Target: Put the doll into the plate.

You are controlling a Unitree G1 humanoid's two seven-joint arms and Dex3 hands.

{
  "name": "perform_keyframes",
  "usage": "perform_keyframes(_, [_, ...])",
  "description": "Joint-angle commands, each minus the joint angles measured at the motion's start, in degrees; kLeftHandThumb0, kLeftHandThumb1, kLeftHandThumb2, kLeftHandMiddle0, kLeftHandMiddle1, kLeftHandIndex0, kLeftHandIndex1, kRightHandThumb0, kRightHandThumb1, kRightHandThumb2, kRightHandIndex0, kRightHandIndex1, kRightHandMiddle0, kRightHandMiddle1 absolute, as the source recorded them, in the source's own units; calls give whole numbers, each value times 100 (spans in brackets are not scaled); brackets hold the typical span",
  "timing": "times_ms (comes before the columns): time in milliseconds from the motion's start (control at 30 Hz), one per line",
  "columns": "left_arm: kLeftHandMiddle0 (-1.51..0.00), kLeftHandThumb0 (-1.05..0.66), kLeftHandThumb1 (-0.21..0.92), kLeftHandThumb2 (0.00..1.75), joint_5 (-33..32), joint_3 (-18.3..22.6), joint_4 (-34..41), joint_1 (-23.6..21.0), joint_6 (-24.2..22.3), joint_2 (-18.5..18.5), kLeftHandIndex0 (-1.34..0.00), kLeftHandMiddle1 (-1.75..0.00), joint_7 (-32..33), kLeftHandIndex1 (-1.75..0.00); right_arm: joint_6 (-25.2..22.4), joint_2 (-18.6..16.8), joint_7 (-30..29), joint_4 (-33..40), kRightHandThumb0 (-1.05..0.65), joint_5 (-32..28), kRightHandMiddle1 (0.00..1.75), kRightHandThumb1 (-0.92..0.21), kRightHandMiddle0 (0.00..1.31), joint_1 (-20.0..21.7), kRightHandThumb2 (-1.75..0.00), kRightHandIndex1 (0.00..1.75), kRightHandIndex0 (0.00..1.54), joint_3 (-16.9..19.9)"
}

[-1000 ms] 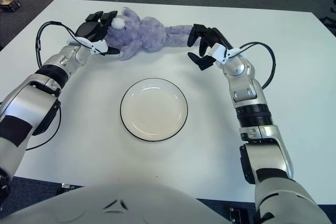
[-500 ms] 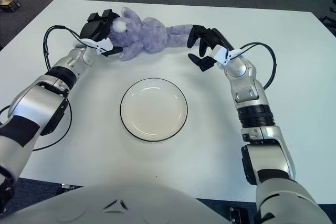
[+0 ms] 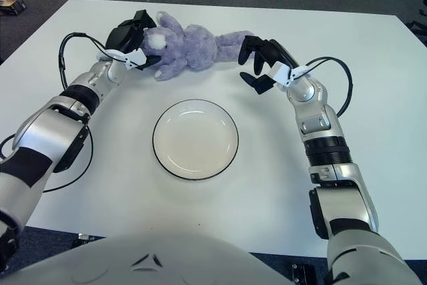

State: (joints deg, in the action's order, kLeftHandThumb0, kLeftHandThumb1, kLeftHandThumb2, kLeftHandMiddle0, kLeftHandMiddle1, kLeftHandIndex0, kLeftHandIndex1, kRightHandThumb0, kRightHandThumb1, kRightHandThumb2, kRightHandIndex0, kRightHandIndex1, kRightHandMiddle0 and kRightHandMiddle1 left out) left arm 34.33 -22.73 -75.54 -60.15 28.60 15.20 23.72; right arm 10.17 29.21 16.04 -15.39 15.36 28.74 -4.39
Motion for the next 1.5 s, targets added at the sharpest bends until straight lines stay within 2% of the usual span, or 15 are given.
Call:
perform_keyframes(0, [-49,40,53,98,-114,72,34,113,222,35,-17,-166,-301,-175,-40,50,55,52,-1,-74,161,-16,56,-19,-147,175,75,78])
perform_keyframes(567, [-52,40,52,97,-567,315,194,269,655,47,-18,-163,-1368,-175,-261,66,-89,231,-1,67,163,-16,54,18,-147,175,75,130])
perform_keyframes(700, [-56,42,46,105,-820,449,256,352,915,54,-19,-163,-1927,-175,-435,68,-104,324,-1,82,164,-17,53,28,-147,175,75,155])
perform_keyframes(767, [-62,44,39,113,-988,531,294,420,1136,69,-21,-162,-2282,-175,-564,74,-128,378,-1,107,165,-19,51,40,-145,175,73,182])
perform_keyframes(1000, [-69,47,29,123,-1442,775,413,608,1539,86,-26,-160,-3185,-175,-915,31,-160,598,-1,87,168,-22,48,38,-143,175,70,267])
perform_keyframes(1100, [-71,48,27,126,-1707,889,529,749,1774,86,-29,-160,-3701,-175,-1230,-49,-145,821,-1,-24,169,-24,46,18,-141,175,68,373])
perform_keyframes(1300, [-72,48,26,128,-1873,935,739,906,2027,109,-29,-161,-4064,-175,-1700,-159,-163,1154,-1,-102,171,-27,43,27,-138,175,66,488])
perform_keyframes(1467, [-71,48,26,128,-1938,965,828,968,2144,99,-29,-161,-4185,-175,-1786,-216,-293,1218,-1,-23,173,-27,41,50,-138,175,65,482])
